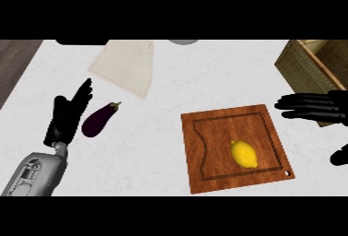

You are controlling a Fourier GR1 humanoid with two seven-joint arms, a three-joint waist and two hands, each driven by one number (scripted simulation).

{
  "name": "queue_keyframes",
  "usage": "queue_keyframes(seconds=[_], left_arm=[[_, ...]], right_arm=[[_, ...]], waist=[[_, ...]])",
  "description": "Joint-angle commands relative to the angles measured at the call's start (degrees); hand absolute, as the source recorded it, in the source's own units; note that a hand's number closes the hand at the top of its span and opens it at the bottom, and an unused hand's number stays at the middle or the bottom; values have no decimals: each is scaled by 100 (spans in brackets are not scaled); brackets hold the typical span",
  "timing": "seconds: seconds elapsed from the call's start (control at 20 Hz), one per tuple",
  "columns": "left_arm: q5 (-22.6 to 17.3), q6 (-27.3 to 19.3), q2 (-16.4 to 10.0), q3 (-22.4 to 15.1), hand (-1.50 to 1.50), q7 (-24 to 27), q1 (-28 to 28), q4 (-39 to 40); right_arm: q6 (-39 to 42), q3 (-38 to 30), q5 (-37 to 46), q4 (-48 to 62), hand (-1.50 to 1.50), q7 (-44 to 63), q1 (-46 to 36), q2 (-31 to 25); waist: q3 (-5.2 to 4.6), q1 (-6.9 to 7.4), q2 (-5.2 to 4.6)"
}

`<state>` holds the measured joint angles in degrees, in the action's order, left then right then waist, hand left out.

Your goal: Pick the lemon from the cutting board and place it in the basket

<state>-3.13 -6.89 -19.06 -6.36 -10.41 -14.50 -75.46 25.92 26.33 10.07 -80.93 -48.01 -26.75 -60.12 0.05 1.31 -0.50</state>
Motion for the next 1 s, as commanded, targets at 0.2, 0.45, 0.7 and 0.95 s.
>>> queue_keyframes(seconds=[0.2, 0.45, 0.7, 0.95], left_arm=[[84, -85, 47, -10, 0, -567, 126, -559], [198, 14, 191, 64, 0, 55, -10, 177], [-38, 365, -177, 328, 0, -163, 197, -249], [291, 132, 63, 236, 0, -173, 15, -134]], right_arm=[[299, 41, 74, 846, -150, -1072, -86, 312], [-59, 465, 385, 1002, -150, -603, -347, 1125], [-82, 720, 648, 1590, -150, -926, -431, 1322], [-431, 861, 1000, 1844, -150, -832, -403, 1878]], waist=[[2, -33, 46], [-5, -59, 18], [-1, -3, 31], [-3, -80, 32]])
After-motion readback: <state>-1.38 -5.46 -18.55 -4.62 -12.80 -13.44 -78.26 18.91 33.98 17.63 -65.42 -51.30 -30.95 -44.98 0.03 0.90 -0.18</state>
